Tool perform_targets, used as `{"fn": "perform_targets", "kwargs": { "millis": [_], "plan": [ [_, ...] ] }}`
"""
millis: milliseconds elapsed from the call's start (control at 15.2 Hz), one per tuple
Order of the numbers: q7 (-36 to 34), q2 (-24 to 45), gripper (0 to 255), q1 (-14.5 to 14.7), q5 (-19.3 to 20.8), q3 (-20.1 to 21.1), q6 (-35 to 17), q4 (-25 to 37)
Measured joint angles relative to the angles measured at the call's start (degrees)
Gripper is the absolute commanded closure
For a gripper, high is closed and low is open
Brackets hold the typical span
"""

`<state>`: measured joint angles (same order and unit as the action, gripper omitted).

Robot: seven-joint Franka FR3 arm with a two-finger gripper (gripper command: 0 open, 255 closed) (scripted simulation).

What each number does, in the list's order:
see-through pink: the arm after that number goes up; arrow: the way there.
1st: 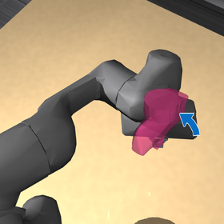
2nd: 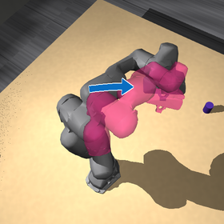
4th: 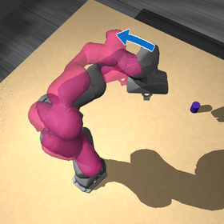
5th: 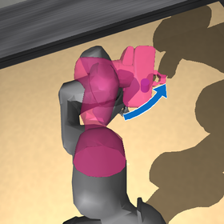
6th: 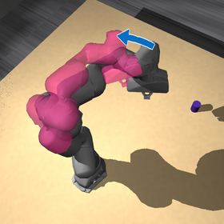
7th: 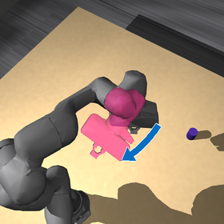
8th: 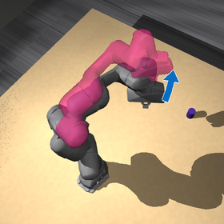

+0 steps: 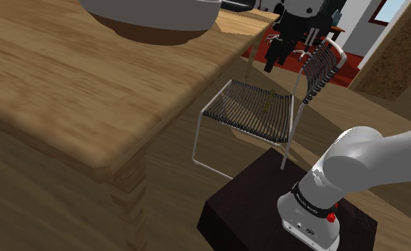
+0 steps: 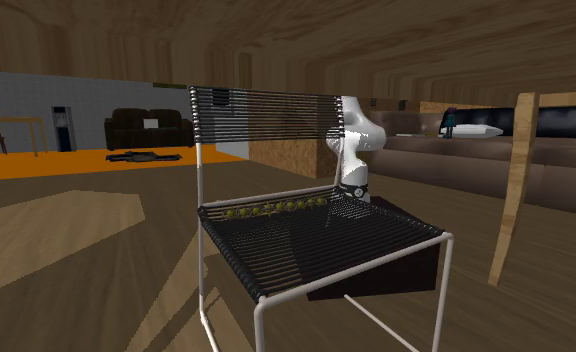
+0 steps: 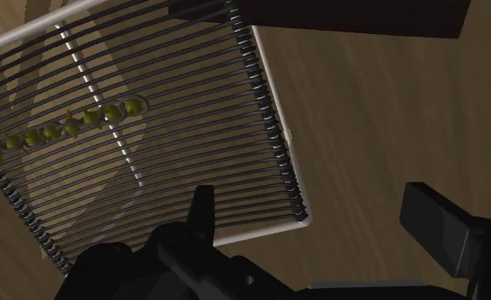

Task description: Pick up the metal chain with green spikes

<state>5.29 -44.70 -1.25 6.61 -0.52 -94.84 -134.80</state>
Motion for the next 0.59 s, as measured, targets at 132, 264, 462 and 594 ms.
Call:
{"fn": "perform_targets", "kwargs": {
  "millis": [132, 264, 462, 594],
  "plan": [
    [-0.03, 0.76, 0, -0.36, 0.09, -0.53, -0.59, 0.1],
    [-0.6, 2.28, 0, -1.38, 0.13, -1.87, -2.58, -0.62],
    [-0.98, 6.72, 0, -3.26, 0.2, -4.72, -5.52, 0.45],
    [-1.2, 9.55, 0, -4.46, 0.1, -6.7, -7.76, 0.75]
  ]
}}
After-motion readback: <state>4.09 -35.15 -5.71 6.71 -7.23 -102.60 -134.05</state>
